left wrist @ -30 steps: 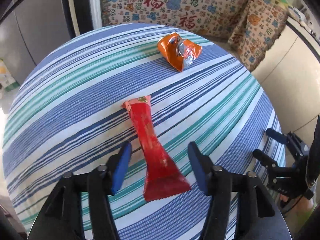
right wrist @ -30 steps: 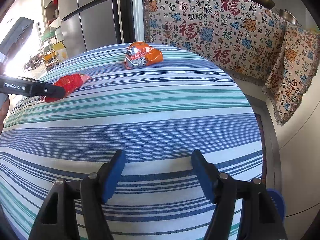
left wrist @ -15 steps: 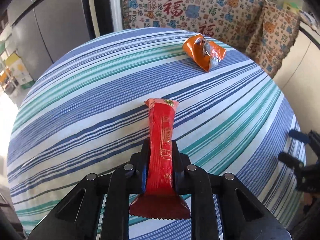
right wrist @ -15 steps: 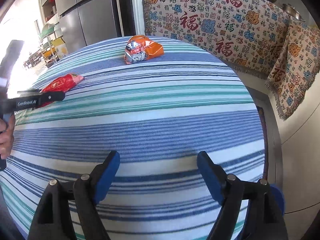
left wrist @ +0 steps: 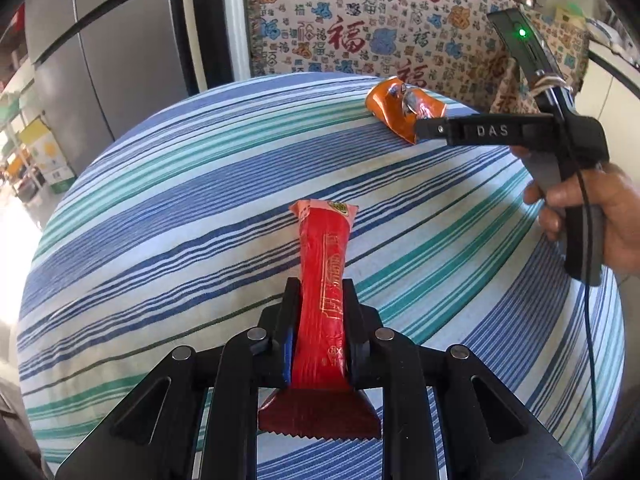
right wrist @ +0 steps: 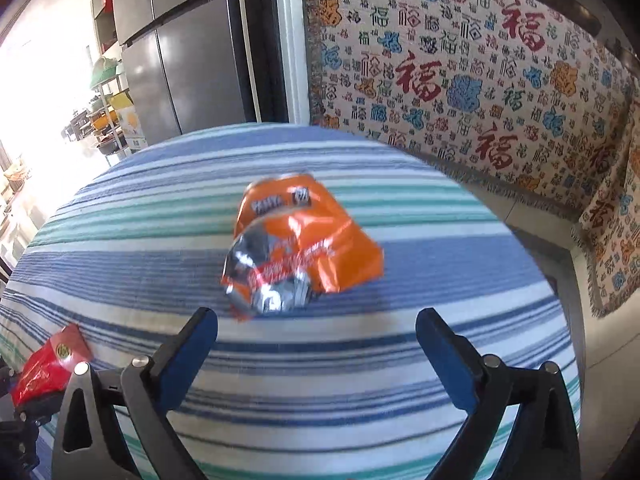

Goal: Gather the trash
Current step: 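Grasp the crushed orange Fanta can with the right tool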

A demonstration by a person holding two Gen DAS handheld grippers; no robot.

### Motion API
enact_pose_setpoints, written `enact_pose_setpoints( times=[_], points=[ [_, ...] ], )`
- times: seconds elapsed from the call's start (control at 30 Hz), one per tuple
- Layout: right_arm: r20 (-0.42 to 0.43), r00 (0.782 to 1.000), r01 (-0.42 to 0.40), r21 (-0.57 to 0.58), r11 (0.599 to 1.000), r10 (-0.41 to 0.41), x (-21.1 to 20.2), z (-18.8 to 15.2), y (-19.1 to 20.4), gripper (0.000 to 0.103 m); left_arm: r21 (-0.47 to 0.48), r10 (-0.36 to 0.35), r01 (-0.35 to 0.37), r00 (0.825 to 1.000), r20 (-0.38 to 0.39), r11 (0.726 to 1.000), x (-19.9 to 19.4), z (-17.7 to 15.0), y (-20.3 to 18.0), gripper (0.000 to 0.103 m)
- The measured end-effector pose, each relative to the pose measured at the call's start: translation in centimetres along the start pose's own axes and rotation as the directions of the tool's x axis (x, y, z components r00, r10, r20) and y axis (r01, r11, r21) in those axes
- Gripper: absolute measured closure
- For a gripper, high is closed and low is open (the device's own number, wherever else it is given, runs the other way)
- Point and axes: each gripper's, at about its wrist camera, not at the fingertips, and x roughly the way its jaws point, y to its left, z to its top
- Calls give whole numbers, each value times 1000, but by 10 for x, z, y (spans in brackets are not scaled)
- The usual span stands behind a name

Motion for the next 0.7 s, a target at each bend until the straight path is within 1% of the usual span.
enact_pose_setpoints(
  times=[0.1,0.2,0.23,0.27,0.33,0.43,0.53,0.6,0.7],
  points=[
    [-4,999,-32,-13,999,32,10,17,0,0,-8,-1,1,1000,1,1000,-2,-1,0,84],
    [-48,999,-14,-46,999,12,23,23,4,2,-9,-1,1,1000,1,1000,-2,-2,0,84],
    [-57,998,-20,-43,999,18,24,22,4,8,-8,0,0,1000,1,1000,-2,-2,0,84],
    [-68,998,-14,-28,1000,12,23,20,3,21,-9,-1,1,1000,2,1000,-3,-3,1,84],
    [-73,997,-19,6,1000,20,14,13,-1,21,-12,-3,3,1000,2,1000,-3,-3,1,84],
    [-63,997,-48,-7,999,47,-15,-10,0,21,-9,-1,1,1000,1,1000,-2,-3,1,84],
    [-70,994,-87,-50,995,83,-56,-44,5,21,-6,-5,5,1000,-2,1000,-5,-4,1,84],
    [-84,989,-127,-74,989,121,-84,-70,10,21,-3,-28,28,999,-19,1000,-10,-8,0,84],
    [-107,982,-169,-107,980,157,-119,-107,18,21,-9,-76,76,996,-37,997,-23,-22,-1,84]
  ],
)
